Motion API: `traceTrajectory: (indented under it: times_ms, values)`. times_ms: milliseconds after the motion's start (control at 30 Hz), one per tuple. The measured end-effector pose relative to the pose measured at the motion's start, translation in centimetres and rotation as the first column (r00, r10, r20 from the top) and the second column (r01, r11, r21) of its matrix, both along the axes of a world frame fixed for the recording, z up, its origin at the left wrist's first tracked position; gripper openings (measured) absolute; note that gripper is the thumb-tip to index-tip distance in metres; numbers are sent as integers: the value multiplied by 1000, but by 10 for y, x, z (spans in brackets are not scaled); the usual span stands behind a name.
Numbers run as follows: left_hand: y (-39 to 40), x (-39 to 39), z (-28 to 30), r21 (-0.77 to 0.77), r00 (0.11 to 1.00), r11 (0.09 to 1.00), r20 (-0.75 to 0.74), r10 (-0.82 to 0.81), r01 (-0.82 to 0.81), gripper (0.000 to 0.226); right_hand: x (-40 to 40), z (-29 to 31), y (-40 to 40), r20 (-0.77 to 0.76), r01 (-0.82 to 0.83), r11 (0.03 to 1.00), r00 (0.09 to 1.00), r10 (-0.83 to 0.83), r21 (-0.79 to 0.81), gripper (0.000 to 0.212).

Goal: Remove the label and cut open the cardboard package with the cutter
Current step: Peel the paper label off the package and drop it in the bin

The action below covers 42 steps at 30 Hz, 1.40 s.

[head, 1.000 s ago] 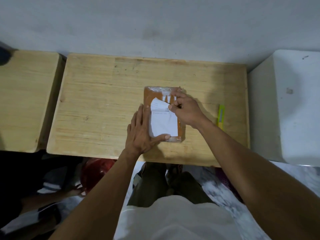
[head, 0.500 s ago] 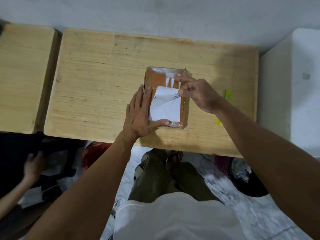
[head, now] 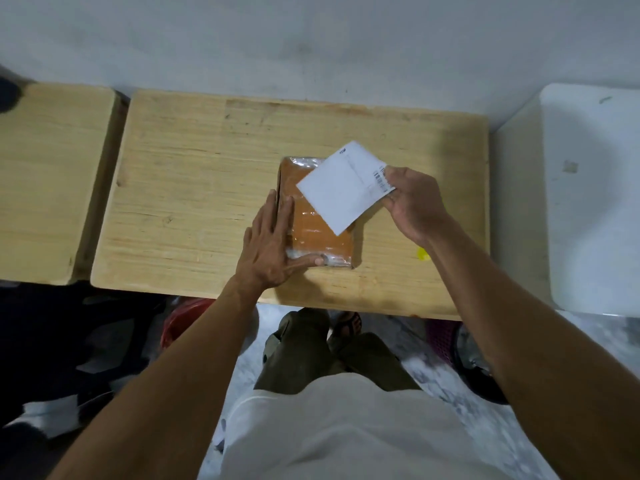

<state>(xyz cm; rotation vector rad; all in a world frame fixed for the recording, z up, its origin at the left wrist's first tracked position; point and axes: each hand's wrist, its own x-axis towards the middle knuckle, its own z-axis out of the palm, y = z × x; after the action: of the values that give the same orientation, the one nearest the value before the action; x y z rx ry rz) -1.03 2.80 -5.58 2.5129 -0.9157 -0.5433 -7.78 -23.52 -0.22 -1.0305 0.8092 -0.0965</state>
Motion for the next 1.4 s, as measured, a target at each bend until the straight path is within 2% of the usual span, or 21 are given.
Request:
traceTrajectory:
  times_ms: [33,67,167,267,333,400,467,567,667,767,900,967,1100,1200,1333,1400]
  values:
    - [0,-2,4,8,1000,1000,-6,14,-14,128,-1,8,-1,-38,17,995,999,-20,-99,12]
    - [0,-5,10,15,999,999,-20,39,-39,127,-3,15,-2,-60,33,984,997,-44,-176,19]
    - [-5,-16,31,-19,977,983,-110,180,-184,123,-12,32,0,-28,94,950,994,-107,-298,45]
    - [-16,-31,59,-201,945,929,-171,279,-311,109,-30,53,12,-29,125,916,989,-147,-380,37]
    - [-29,-40,85,-380,971,894,-70,228,-237,88,-44,63,24,-42,141,917,985,-168,-373,32]
    - [-44,-44,103,-454,983,890,138,121,-46,70,-54,67,35,-32,155,933,984,-174,-324,25]
    - [-56,-48,108,-388,953,916,301,19,104,70,-62,69,44,-4,157,957,987,-163,-244,21]
    - [-64,-51,110,-272,912,944,406,-63,186,70,-71,81,51,65,172,982,984,-167,-80,11]
    - [-70,-57,123,-347,939,921,341,-51,176,74,-88,91,49,84,214,977,973,-215,18,13]
    - [-85,-67,147,-383,947,905,316,-58,183,77,-100,102,39,92,253,967,963,-254,12,18]
    - [-101,-77,170,-491,995,870,100,1,49,79,-111,114,23,143,298,954,946,-293,-20,14]
    - [-105,-76,171,-545,999,839,27,23,-4,72,-117,118,19,161,322,945,937,-309,-55,9]
    - [-104,-74,176,-624,989,774,-144,16,-103,60,-121,123,16,172,372,917,922,-348,-143,7]
    - [-97,-69,177,-643,954,741,-299,-11,-193,54,-124,124,14,173,381,904,920,-351,-194,14]
    - [-89,-59,171,-627,961,759,-276,-2,-178,42,-127,119,15,177,301,883,951,-252,-359,12]
    - [-87,-58,172,-621,983,774,-182,9,-122,34,-127,119,17,168,249,830,967,-189,-500,18]
